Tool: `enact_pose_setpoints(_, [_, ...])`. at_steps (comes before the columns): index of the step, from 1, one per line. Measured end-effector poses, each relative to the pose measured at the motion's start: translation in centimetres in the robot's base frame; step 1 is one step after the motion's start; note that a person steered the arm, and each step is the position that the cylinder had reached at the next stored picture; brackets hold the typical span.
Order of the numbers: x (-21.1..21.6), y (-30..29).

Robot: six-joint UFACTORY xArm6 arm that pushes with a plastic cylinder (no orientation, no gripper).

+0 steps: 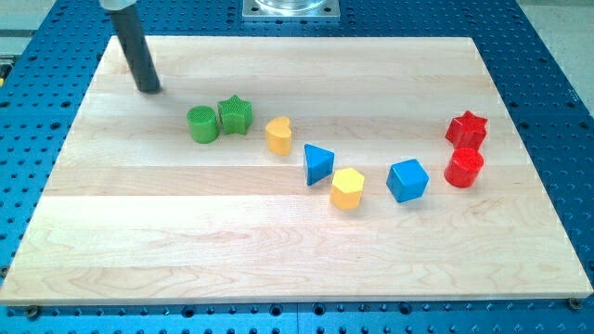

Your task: Place the yellow heart top left to the triangle

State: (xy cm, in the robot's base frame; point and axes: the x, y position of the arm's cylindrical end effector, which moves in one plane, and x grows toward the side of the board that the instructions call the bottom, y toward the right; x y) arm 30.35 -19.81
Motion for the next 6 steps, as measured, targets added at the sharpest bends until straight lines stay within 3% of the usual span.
enact_pose_setpoints(2, [3.8,17.5])
enact_pose_setpoints(3, [7.6,15.9])
enact_pose_setpoints(4, [7.9,18.6])
enact_pose_setpoints(6, [11.4,18.7])
